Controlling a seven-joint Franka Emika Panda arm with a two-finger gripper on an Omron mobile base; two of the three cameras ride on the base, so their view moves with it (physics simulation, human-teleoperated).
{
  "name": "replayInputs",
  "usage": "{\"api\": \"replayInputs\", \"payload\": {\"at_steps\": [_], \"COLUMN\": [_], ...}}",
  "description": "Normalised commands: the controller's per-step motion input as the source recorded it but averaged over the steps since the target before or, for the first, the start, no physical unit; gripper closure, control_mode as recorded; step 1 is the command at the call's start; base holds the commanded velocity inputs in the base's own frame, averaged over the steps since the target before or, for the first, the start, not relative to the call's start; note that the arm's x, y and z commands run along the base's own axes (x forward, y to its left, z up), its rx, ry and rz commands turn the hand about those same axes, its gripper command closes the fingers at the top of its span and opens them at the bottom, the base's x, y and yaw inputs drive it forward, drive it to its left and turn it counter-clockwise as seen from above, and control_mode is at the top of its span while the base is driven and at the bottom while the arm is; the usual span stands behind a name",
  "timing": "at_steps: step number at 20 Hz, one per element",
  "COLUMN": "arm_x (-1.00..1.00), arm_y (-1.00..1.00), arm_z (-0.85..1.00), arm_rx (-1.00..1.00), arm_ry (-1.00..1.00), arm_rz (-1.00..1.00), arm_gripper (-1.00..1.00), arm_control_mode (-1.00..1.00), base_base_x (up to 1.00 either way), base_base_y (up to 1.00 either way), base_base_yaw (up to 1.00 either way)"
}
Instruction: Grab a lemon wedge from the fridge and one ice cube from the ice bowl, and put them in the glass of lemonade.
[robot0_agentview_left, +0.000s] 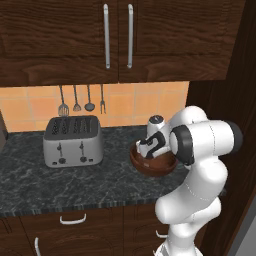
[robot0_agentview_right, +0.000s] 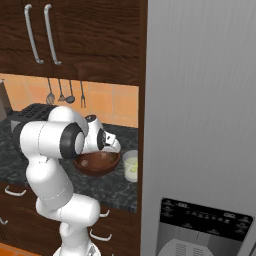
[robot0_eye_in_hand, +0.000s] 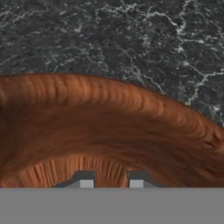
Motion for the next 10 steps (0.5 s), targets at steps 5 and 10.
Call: {"api": "replayInputs", "payload": {"at_steps": [5, 10], "arm_x": [-0.17, -0.35], "arm_y": [-0.04, -0.06], "arm_z": [0.0, 0.31], "arm_rx": [0.0, 0.01], "arm_ry": [-0.03, -0.16], "arm_rz": [0.0, 0.0], "arm_gripper": [1.0, 1.0], "arm_control_mode": [-1.0, -1.0], "base_base_x": [0.0, 0.0], "base_base_y": [0.0, 0.0], "base_base_yaw": [0.0, 0.0]}}
